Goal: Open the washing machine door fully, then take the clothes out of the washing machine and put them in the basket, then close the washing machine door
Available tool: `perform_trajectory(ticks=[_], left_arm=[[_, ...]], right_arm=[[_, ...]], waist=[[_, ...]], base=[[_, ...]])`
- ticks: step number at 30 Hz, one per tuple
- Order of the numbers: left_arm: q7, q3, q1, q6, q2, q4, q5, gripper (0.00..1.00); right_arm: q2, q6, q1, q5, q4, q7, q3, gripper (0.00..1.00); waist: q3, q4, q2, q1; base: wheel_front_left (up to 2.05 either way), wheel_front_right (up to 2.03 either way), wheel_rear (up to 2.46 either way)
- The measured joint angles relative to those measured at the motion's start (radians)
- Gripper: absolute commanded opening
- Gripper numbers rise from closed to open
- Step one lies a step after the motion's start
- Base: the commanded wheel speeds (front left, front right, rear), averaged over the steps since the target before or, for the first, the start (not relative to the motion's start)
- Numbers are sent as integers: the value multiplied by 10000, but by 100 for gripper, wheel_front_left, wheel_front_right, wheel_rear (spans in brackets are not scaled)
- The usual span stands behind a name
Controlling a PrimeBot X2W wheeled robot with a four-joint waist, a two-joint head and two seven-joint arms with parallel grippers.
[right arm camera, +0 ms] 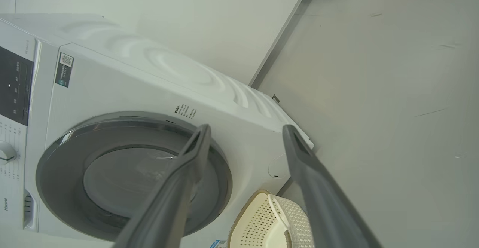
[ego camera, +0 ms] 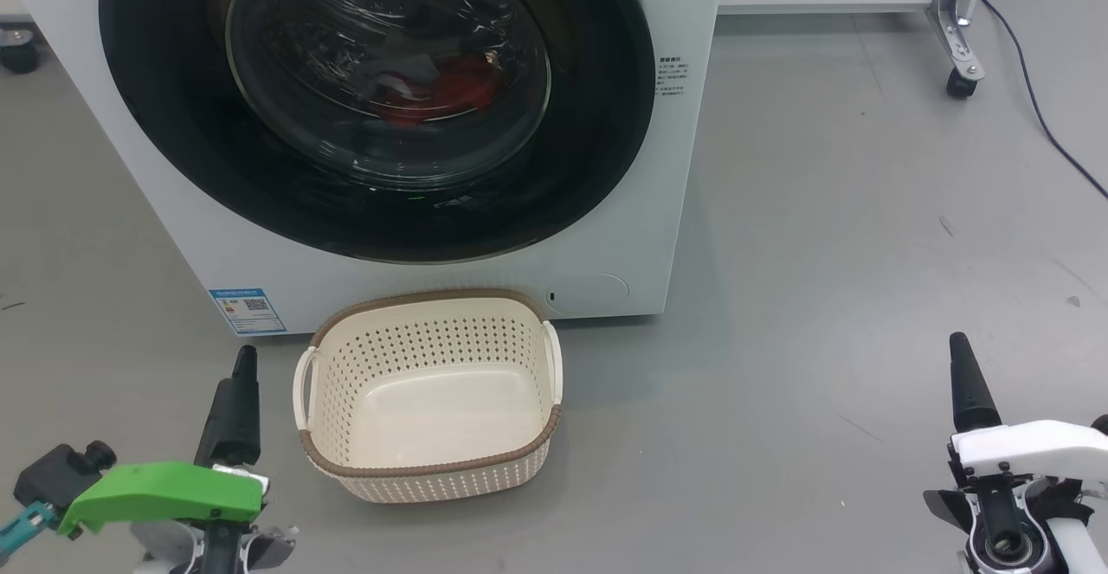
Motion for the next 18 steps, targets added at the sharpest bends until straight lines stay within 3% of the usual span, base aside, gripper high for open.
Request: perform_trajectory(ticks=[8, 18], left_arm=[[-268, -341, -21, 42, 261, 46, 1916, 100], [-614, -499, -99, 366, 207, -211, 4149, 100]], right_arm=[[-493, -117, -251, -2123, 155, -351, 560, 100], [-736, -652, -459, -4660, 31, -704, 1373, 100]], waist=[[7, -11, 0, 0], [23, -46, 0, 0]], base=[[0, 0, 0], [0, 0, 0]])
